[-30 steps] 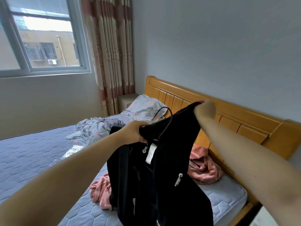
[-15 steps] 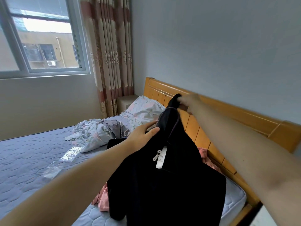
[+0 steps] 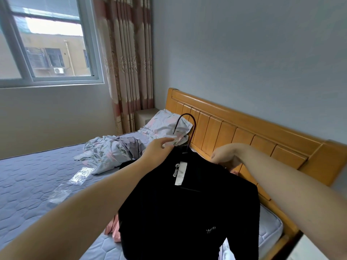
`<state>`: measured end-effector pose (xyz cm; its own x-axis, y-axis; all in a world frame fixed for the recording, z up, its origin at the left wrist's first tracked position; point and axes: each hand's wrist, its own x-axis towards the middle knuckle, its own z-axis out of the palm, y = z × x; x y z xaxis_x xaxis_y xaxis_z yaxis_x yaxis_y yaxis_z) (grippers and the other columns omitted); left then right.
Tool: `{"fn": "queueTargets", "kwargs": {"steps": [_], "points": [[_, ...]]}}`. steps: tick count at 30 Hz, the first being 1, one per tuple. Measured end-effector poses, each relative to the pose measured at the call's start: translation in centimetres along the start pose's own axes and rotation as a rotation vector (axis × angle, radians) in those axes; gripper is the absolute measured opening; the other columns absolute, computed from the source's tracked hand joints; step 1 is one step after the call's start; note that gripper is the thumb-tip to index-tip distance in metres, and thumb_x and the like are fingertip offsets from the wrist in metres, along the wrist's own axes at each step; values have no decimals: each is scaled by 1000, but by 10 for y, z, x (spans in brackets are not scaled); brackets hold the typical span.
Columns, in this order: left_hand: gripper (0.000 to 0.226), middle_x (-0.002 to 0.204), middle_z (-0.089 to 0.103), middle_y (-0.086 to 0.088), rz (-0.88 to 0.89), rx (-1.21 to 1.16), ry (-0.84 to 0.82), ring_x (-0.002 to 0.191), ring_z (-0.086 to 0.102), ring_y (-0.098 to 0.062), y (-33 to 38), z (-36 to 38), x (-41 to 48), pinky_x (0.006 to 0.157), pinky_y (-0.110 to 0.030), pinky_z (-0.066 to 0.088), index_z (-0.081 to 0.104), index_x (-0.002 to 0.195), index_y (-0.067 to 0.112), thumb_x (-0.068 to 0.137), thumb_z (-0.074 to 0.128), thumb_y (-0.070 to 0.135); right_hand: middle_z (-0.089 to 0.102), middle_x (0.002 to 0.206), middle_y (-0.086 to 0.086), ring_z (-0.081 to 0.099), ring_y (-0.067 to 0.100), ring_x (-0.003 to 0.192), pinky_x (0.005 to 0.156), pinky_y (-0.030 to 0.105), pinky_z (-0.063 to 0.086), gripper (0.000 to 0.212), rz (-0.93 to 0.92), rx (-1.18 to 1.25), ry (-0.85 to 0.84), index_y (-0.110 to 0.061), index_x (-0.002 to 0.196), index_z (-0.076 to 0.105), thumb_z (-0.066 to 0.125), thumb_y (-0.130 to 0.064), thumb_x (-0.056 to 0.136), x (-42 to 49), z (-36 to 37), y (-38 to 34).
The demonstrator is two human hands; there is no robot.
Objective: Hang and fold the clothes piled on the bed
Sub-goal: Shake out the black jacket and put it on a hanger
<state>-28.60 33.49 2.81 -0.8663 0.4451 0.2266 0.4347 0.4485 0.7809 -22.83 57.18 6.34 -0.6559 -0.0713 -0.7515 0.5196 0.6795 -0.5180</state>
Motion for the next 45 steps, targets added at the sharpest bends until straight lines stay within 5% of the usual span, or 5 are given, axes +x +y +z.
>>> {"fn": "queueTargets", "kwargs": {"steps": [7, 12, 18, 27, 45], "points": [[38, 131, 58, 7, 27, 88, -111, 112, 58, -13, 4, 8, -1, 99, -28, 41, 59, 129, 23, 93, 52, 18, 57, 69, 1, 57, 22, 75, 60, 25, 44, 21, -506, 196, 1290, -12, 68, 59, 59, 8, 73, 4, 21, -25], [35, 127, 62, 2, 31, 77, -50, 118, 52, -10, 0, 14, 1, 90, -17, 32, 62, 125, 16, 93, 50, 11, 58, 120, 25, 59, 33, 114, 94, 35, 51, 34, -404, 861, 405, -2, 112, 57, 49, 18, 85, -5, 34, -33], [38, 132, 58, 6, -30, 113, -50, 126, 48, -11, -14, 14, 6, 105, -27, 35, 59, 129, 21, 93, 51, 18, 62, 97, 11, 59, 27, 106, 81, 27, 52, 35, -570, 1420, 945, -6, 94, 63, 54, 22, 77, -12, 6, -45], [32, 129, 60, 4, 13, -31, 68, 123, 51, -10, -5, 12, 9, 90, -15, 32, 62, 125, 20, 94, 54, 15, 68, 102, 22, 65, 32, 86, 70, 34, 46, 29, -333, 16, 886, 5, 109, 61, 38, -10, 97, -5, 17, -51], [32, 120, 65, -7, -166, 32, 41, 89, 63, -19, -11, -31, 34, 74, -23, 47, 70, 107, 15, 94, 44, 4, 58, 69, 13, 55, 21, 61, 56, 25, 39, 33, -550, 57, 843, 7, 86, 69, 66, -26, 88, -1, 19, -15]]}}
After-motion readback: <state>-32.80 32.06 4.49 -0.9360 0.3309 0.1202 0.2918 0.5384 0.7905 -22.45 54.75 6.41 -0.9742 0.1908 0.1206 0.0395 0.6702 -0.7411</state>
